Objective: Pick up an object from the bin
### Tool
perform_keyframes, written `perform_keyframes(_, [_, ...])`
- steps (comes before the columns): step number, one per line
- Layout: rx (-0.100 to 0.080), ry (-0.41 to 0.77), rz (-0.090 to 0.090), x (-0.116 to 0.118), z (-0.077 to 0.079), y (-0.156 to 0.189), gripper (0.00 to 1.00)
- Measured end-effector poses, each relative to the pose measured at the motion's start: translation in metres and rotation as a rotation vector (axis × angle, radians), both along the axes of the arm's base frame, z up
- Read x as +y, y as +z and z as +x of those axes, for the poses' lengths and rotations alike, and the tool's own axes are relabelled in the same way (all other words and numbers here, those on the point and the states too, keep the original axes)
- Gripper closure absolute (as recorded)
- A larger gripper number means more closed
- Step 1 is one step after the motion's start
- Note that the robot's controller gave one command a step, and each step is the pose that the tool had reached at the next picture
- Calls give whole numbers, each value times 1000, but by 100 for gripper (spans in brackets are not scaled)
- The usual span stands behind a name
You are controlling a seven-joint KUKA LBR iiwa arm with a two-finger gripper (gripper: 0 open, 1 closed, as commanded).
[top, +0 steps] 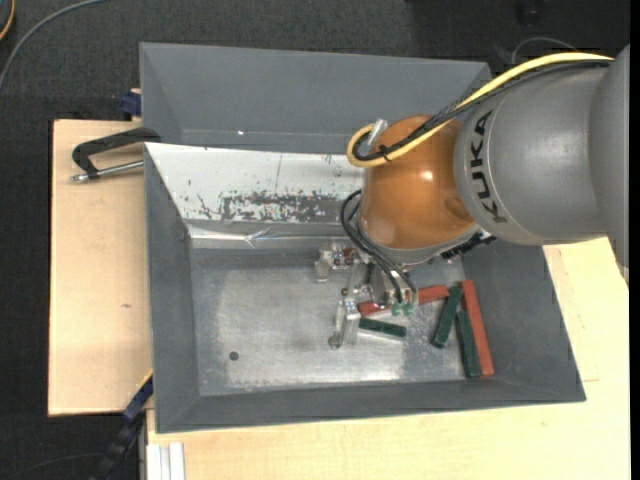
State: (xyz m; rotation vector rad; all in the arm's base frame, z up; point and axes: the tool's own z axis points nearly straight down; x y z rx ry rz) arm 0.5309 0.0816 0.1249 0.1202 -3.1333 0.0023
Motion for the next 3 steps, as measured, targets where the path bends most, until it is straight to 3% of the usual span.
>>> perform_keyframes(1, [-2, 180, 1, -56, 6, -49, 0])
perform_keyframes(2, [-6, 182, 4, -54, 7, -48, 100])
perform_keyframes(3, [-21, 171, 3, -57, 13, 86, 100])
